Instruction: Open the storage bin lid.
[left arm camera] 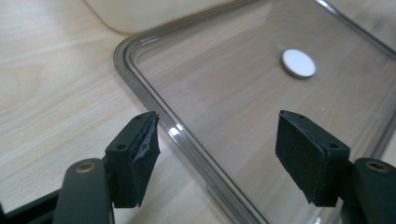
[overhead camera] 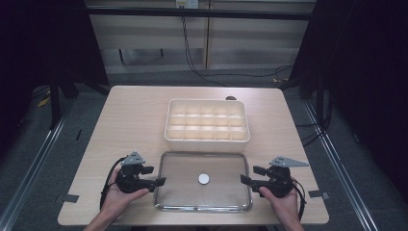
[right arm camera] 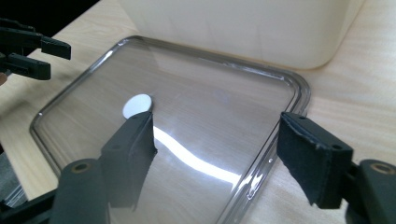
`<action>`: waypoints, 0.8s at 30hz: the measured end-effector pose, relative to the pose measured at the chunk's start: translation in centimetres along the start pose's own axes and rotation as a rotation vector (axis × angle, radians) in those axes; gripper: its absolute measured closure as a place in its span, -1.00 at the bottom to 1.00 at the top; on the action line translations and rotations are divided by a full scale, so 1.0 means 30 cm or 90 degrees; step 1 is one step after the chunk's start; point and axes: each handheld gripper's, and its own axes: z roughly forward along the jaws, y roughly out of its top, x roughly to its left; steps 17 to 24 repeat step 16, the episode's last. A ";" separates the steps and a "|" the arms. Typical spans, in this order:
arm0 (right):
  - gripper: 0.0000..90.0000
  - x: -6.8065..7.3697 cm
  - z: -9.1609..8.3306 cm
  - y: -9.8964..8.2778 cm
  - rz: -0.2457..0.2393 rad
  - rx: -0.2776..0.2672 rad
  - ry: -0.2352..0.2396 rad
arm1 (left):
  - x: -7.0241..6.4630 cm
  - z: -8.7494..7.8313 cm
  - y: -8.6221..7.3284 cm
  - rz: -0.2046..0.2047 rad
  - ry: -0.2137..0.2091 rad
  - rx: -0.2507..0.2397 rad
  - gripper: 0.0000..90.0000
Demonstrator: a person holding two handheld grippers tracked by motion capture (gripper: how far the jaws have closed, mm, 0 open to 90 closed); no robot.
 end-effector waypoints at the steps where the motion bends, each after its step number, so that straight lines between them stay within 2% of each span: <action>1: -0.42 0.005 -0.012 0.001 -0.006 -0.006 -0.001 | -0.015 -0.011 -0.004 0.009 -0.006 -0.005 -0.34; 2: -0.43 0.010 -0.023 0.001 -0.009 -0.011 -0.001 | -0.029 -0.022 -0.007 0.026 -0.008 -0.005 -0.34; 3: -0.46 0.016 -0.033 0.000 -0.008 -0.011 -0.002 | -0.040 -0.033 -0.010 0.036 0.003 -0.007 -0.33; 5: -0.46 0.027 -0.055 -0.003 -0.016 -0.017 -0.005 | -0.050 -0.053 -0.016 0.033 -0.006 -0.017 -0.36; 7: -0.48 0.037 -0.081 -0.005 -0.024 -0.024 -0.012 | -0.054 -0.075 -0.025 0.036 0.003 -0.020 -0.39; 10: -0.44 0.042 -0.120 -0.013 -0.025 -0.026 -0.018 | -0.036 -0.109 -0.048 0.034 0.011 -0.020 -0.41; 12: -0.43 0.029 -0.136 -0.020 -0.028 -0.023 -0.027 | -0.012 -0.116 -0.064 0.008 0.021 -0.029 -0.43; 14: -0.44 0.008 -0.153 -0.030 -0.026 -0.039 -0.047 | 0.009 -0.136 -0.078 -0.011 0.037 -0.051 -0.44; 16: -0.49 -0.013 -0.175 -0.040 -0.012 -0.062 -0.054 | 0.022 -0.155 -0.083 -0.009 0.046 -0.069 -0.45; 24: -0.49 -0.013 -0.175 -0.040 -0.012 -0.062 -0.054 | 0.022 -0.155 -0.083 -0.009 0.046 -0.069 -0.45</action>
